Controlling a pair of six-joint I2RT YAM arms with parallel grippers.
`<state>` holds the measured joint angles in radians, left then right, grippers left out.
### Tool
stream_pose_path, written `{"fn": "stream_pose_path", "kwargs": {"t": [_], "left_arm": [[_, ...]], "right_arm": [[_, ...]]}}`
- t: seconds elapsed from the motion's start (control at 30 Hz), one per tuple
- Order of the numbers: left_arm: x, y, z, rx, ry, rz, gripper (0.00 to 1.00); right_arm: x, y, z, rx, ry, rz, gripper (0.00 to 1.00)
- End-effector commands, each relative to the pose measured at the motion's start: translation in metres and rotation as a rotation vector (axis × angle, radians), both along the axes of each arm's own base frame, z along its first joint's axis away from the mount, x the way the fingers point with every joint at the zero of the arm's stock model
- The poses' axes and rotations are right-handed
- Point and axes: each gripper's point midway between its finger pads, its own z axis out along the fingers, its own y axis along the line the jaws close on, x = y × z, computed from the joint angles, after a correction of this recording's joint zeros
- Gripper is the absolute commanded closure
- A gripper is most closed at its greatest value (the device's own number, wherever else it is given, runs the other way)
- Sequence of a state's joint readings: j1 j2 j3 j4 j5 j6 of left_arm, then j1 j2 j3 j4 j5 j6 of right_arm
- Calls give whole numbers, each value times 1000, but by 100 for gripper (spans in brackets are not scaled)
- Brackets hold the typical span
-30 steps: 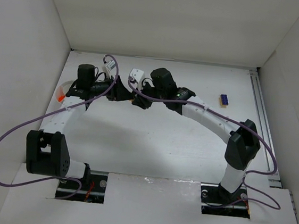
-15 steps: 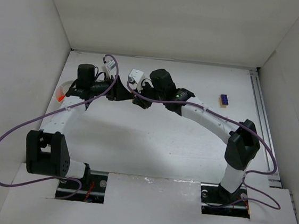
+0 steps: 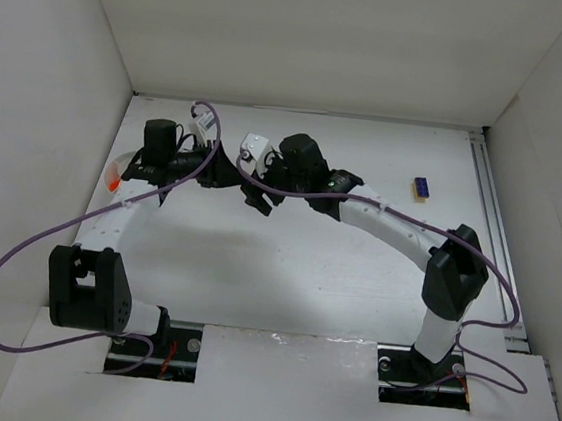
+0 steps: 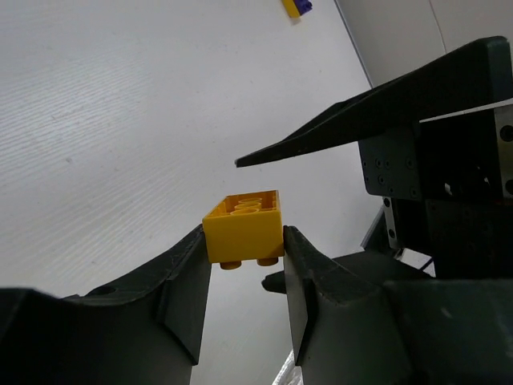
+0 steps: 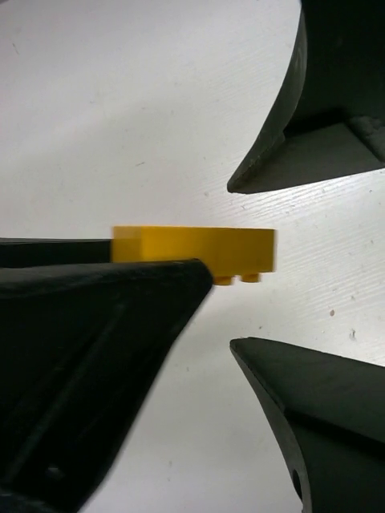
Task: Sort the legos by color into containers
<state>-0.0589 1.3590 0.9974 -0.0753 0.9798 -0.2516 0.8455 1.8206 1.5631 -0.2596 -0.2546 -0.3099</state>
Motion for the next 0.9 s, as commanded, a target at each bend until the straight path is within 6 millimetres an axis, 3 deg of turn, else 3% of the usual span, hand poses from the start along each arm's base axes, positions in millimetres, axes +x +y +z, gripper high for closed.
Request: {"fn": "stream_pose_path", "kwargs": {"t": [0.0, 0.17, 0.3, 0.37, 0.43, 0.57, 0.73, 0.87], "left_arm": [[15, 17, 23, 29, -106, 65, 89], [22, 46, 34, 113, -170, 192, 95], [31, 85, 38, 326, -231, 347, 99], [34, 114, 33, 467, -213, 458, 99], [29, 141, 29, 591, -213, 539, 99], [22, 175, 26, 721, -190, 644, 100], [23, 204, 14, 798, -134, 715, 100], [37, 222, 10, 806, -101, 760, 100]], "right_arm": [[-1, 2, 21, 47, -42, -19, 22], [-2, -11, 25, 67, -16, -72, 19], [7, -31, 15, 55, 22, -134, 19], [16, -45, 12, 48, 40, -173, 19], [21, -55, 5, 39, 66, -195, 19], [35, -70, 3, 38, 80, -242, 19], [52, -85, 7, 55, 96, -291, 18], [59, -94, 9, 56, 95, -314, 18]]}}
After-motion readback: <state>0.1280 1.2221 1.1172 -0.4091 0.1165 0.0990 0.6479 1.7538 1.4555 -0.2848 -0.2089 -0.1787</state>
